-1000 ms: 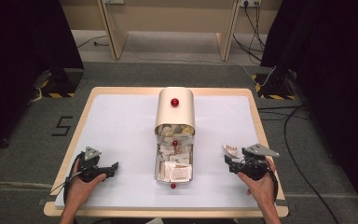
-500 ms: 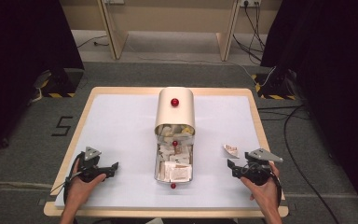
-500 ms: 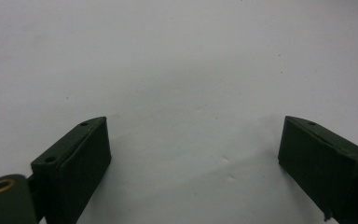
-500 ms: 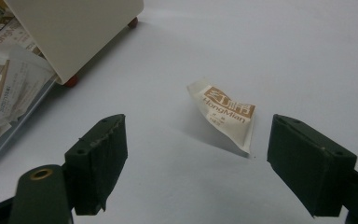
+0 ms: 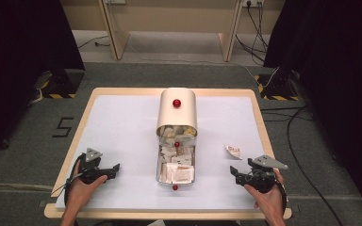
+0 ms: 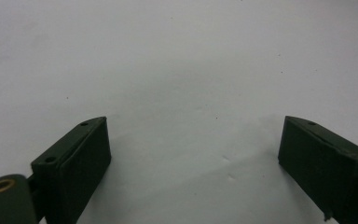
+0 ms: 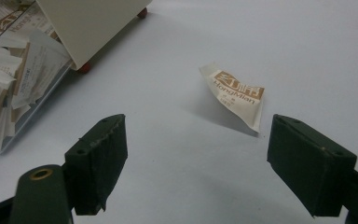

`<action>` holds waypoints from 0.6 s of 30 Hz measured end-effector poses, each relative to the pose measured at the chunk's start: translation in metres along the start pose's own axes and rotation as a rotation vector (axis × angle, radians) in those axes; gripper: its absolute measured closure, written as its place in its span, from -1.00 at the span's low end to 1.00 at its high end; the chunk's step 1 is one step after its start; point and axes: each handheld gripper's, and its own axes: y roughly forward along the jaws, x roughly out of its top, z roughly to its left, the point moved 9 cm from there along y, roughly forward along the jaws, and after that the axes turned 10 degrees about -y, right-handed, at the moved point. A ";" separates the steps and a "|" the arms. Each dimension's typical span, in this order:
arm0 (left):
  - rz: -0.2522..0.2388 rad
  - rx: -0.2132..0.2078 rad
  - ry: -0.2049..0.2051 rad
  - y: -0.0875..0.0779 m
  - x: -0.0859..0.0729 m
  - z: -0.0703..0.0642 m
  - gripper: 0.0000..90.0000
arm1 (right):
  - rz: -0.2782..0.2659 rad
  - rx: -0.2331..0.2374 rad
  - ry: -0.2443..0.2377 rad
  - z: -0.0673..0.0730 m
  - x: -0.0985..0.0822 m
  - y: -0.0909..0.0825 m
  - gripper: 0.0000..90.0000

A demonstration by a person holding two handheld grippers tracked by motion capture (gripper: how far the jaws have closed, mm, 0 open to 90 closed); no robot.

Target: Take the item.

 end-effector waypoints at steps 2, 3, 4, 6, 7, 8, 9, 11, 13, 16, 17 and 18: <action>0.000 0.000 0.000 0.000 0.000 0.000 -0.81 | -0.001 0.001 -0.001 0.001 -0.001 -0.001 -0.54; 0.000 0.000 0.000 0.000 0.000 0.000 -0.81 | 0.001 0.004 0.004 0.001 -0.002 -0.002 -0.54; 0.000 0.000 0.000 0.000 0.000 0.000 -0.81 | 0.001 0.004 0.004 0.002 -0.003 -0.002 -0.54; 0.000 0.000 0.000 0.000 0.000 0.000 -0.81 | 0.003 0.007 0.004 0.002 -0.005 -0.003 -0.54; 0.000 0.000 0.000 0.000 0.000 0.000 -0.81 | 0.008 0.011 0.007 0.004 -0.008 -0.004 -0.54; 0.000 0.000 0.000 0.000 0.000 0.000 -0.81 | 0.010 0.012 0.005 0.004 -0.009 -0.004 -0.54; 0.000 0.000 0.000 0.000 0.000 0.000 -0.81 | 0.010 0.012 0.005 0.004 -0.009 -0.004 -0.54; 0.000 0.000 0.000 0.000 0.000 0.000 -0.81 | 0.014 0.016 0.008 0.005 -0.011 -0.005 -0.55; 0.000 0.000 0.000 0.000 0.000 0.000 -0.81 | 0.018 0.021 0.006 0.007 -0.014 -0.005 -0.55; 0.000 0.000 0.000 0.000 0.000 0.000 -0.81 | 0.024 0.023 0.007 0.008 -0.016 -0.006 -0.55; 0.000 0.000 0.000 0.000 0.000 0.000 -0.81 | 0.027 0.027 0.006 0.009 -0.018 -0.006 -0.56; 0.000 0.000 0.000 0.000 0.000 0.000 -0.81 | 0.027 0.027 0.006 0.009 -0.018 -0.006 -0.56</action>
